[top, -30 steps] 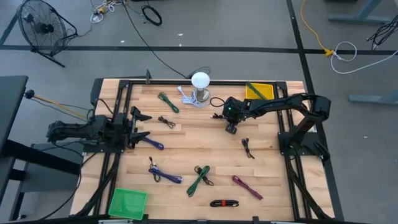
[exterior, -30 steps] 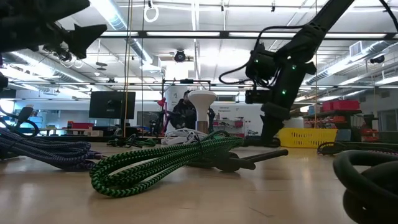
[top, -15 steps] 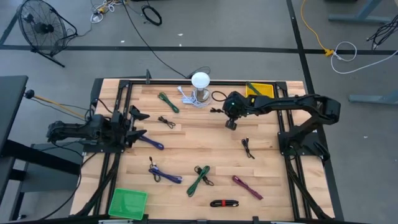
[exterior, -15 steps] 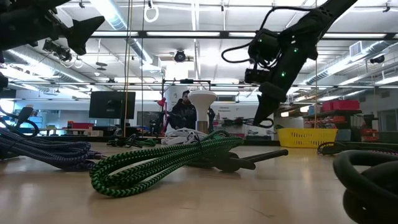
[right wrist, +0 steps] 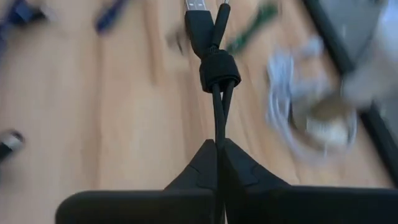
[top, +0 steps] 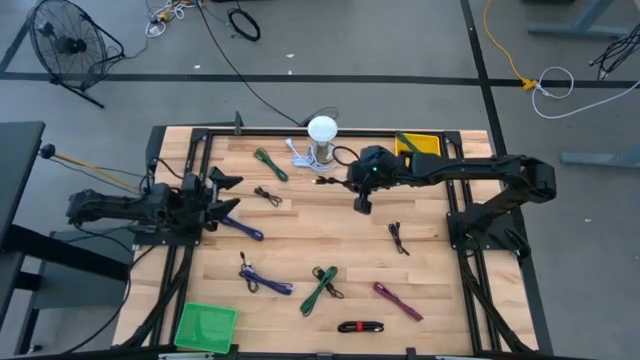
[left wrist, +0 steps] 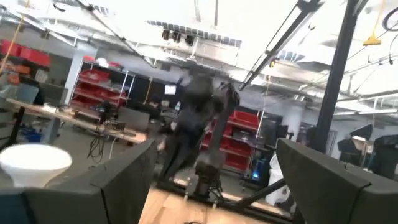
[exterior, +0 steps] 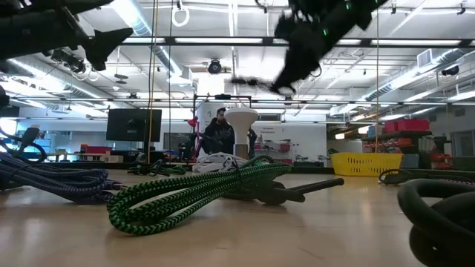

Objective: Pick & Place USB Port
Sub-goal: Put the black USB cable into the green bin

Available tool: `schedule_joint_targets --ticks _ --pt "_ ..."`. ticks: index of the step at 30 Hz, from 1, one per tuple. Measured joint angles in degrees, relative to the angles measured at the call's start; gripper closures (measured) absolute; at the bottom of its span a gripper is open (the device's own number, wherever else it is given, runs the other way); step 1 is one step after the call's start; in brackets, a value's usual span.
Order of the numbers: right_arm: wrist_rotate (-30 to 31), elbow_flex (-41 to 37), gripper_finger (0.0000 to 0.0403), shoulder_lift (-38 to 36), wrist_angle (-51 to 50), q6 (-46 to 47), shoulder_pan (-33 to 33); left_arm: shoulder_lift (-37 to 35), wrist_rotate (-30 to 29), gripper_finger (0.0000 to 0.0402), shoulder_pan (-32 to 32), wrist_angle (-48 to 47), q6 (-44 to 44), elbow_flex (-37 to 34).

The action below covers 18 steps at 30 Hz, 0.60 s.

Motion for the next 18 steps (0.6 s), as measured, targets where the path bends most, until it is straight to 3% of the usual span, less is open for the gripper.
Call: schedule_joint_targets --ticks 5,10,18 --pt "0.66 8.07 0.0401 0.00 -0.13 -2.34 2.87 13.35 -2.20 0.0062 0.00 0.58 1.85 7.12" --pt "1.41 15.07 0.0401 0.00 -2.48 -5.22 5.19 27.13 -0.94 0.0062 0.00 0.48 9.81 18.88" --pt "7.19 23.89 0.0401 -1.15 -8.08 -10.66 9.92 43.00 -1.00 0.0062 -0.02 0.49 16.39 36.61"
